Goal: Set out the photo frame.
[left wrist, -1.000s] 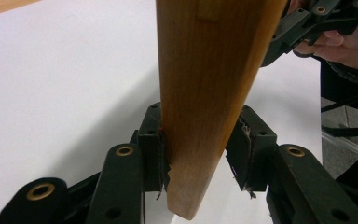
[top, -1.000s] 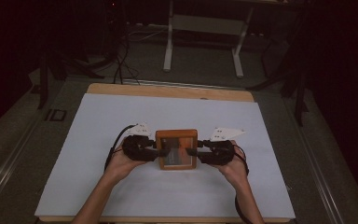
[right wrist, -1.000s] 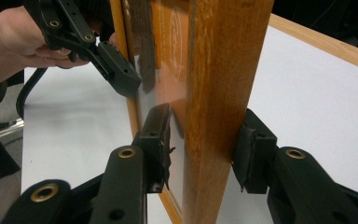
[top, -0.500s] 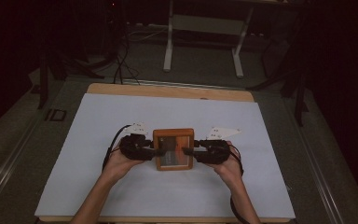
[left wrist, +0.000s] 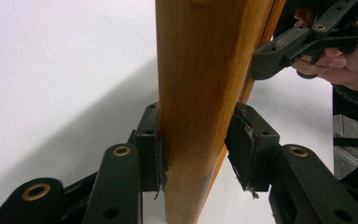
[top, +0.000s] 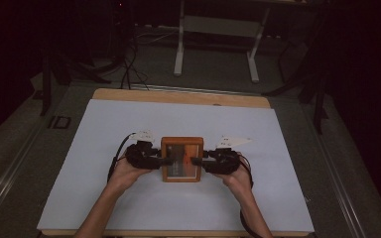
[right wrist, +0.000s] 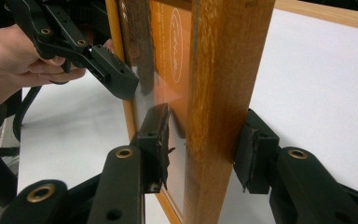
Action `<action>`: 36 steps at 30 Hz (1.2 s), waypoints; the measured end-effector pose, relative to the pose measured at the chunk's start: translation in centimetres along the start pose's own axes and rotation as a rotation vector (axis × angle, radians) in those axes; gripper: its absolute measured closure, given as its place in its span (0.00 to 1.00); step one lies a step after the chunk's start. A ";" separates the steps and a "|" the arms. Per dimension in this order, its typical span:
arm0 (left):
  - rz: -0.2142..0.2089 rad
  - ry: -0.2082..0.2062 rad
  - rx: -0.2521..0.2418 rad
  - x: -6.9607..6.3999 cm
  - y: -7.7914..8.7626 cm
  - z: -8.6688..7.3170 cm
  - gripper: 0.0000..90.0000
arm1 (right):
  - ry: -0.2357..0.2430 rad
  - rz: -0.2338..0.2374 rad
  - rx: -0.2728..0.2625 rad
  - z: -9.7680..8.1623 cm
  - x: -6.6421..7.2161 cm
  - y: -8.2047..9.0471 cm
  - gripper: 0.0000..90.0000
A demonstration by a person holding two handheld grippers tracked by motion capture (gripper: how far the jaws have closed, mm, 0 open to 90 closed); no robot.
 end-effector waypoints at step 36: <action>0.094 -0.004 -0.010 0.8 -1.4 -0.1 0.57 | -0.066 -0.050 -0.016 -0.8 -0.8 -1.4 0.63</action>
Point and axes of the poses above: each handheld gripper's, and its own axes: y roughly backward along the jaws, z roughly out of its top, x roughly to its left, the point moved 1 cm from there along -y, roughly forward along the jaws, and after that the axes turned 7 degrees about -z, right-handed, at the moved point
